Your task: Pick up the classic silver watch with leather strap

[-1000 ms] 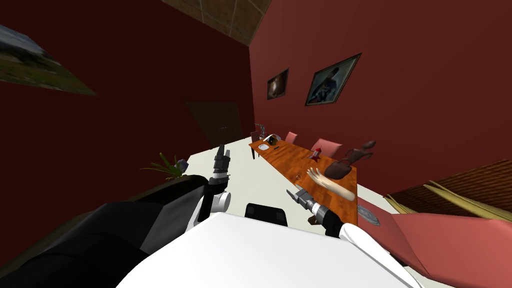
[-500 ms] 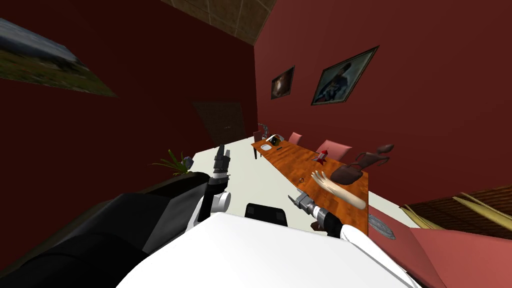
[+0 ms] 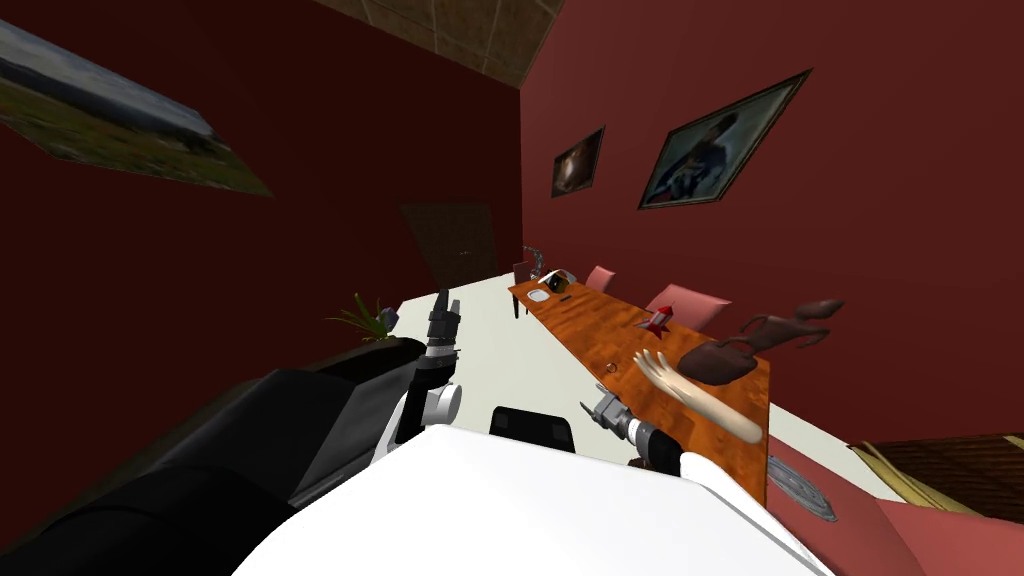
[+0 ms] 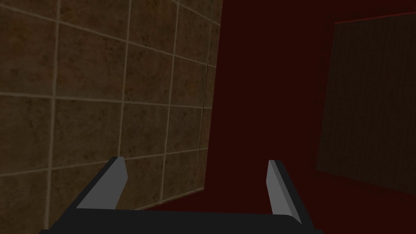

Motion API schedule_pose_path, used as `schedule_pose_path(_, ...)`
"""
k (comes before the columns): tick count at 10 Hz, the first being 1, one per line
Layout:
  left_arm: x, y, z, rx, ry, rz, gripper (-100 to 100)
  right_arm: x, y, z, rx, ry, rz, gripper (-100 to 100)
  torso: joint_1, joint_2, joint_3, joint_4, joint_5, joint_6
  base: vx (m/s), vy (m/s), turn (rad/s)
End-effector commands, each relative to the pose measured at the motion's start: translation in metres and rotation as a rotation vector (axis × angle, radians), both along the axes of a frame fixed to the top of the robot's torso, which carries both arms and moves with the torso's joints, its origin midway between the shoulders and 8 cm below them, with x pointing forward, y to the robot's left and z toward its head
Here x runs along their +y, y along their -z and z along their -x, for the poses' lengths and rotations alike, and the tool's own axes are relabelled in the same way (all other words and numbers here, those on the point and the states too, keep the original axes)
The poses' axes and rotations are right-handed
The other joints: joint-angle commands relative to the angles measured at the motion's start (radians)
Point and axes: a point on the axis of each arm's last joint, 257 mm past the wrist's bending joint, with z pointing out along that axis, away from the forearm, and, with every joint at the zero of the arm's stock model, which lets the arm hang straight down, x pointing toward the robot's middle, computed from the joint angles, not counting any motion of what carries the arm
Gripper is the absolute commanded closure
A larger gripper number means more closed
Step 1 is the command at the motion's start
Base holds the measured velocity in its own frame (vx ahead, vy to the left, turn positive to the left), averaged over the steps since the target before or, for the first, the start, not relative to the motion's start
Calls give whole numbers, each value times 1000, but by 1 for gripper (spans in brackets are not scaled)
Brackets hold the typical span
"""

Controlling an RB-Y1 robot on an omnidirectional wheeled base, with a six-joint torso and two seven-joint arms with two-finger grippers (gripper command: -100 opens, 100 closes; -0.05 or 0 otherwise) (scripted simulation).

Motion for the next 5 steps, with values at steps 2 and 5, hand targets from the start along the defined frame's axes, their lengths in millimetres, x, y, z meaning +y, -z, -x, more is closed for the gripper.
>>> schedule_pose_path(2, 0, 0, 0, 0, 0, 0, 0, -10, 13, 7, 14, -31, 67, -100, -1, 0, 0, 0, 0, 1, 22, -19, 48)
schedule_pose_path(5, 0, 0, 0, 0, 0, 0, 0, -24, 36, 20, 46, -74, 161, -100, -1, -1, 0, 0, 0, 1, 26, -18, 113)
